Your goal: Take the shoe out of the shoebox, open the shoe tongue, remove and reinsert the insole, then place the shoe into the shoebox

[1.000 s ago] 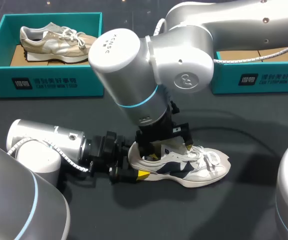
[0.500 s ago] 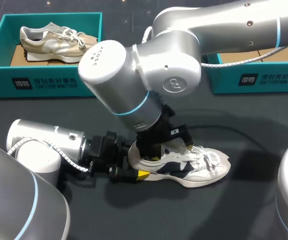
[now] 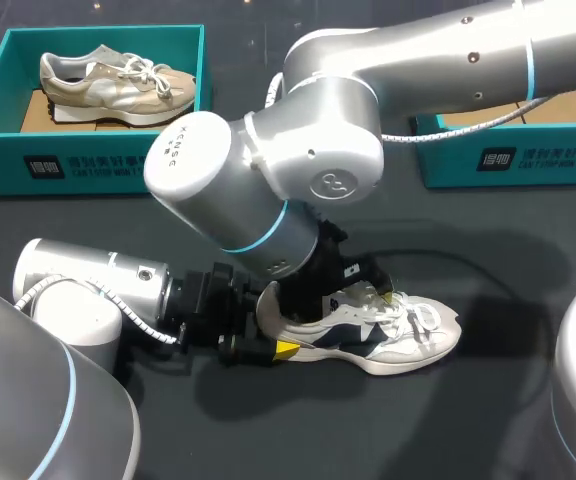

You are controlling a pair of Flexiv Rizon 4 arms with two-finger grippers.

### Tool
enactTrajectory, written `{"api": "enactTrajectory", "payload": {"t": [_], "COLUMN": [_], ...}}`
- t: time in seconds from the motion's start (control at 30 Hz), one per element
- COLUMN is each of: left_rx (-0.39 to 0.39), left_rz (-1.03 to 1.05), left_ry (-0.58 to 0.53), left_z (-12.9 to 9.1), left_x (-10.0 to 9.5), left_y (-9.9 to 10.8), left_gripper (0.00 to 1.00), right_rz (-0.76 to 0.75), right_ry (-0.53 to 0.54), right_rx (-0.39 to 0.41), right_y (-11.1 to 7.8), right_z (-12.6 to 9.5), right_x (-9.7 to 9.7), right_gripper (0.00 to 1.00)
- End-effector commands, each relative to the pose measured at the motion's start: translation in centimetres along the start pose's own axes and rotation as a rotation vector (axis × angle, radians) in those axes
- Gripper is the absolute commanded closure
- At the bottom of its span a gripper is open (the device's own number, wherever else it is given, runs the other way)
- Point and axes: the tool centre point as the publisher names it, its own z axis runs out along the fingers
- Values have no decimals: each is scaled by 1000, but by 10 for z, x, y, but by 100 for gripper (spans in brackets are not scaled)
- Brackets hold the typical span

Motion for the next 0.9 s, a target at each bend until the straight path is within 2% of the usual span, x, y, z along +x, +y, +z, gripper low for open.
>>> {"api": "enactTrajectory", "payload": {"t": [0.03, 0.3, 0.33, 0.4, 0.43, 0.47, 0.57, 0.83, 0.9], "left_rx": [-3, -3, -3, -3, -3, -3, -3, -3, -3], "left_rz": [0, 0, 0, 0, 0, 0, 0, 0, 0], "left_ry": [-3, -3, -3, -3, -3, -3, -3, -3, -3], "left_z": [3, 3, 3, 3, 3, 3, 3, 3, 3], "left_x": [-2, -2, -2, -2, -2, -2, -2, -2, -2], "left_y": [2, 2, 2, 2, 2, 2, 2, 2, 2], "left_gripper": [100, 100, 100, 100, 100, 100, 100, 100, 100], "right_rz": [395, 418, 421, 427, 429, 430, 432, 500, 508], "right_ry": [-35, -36, -35, -34, -33, -32, -30, -4, 16], "right_rx": [-14, -2, -1, -2, -3, -3, -2, 16, 16], "right_y": [-9, -11, -12, -12, -12, -13, -13, -21, -22], "right_z": [-2, -4, -5, -6, -6, -7, -8, -13, -12], "right_x": [-1, -13, -14, -14, -15, -15, -15, -17, -18], "right_gripper": [0, 0, 13, 32, 47, 52, 60, 64, 70]}}
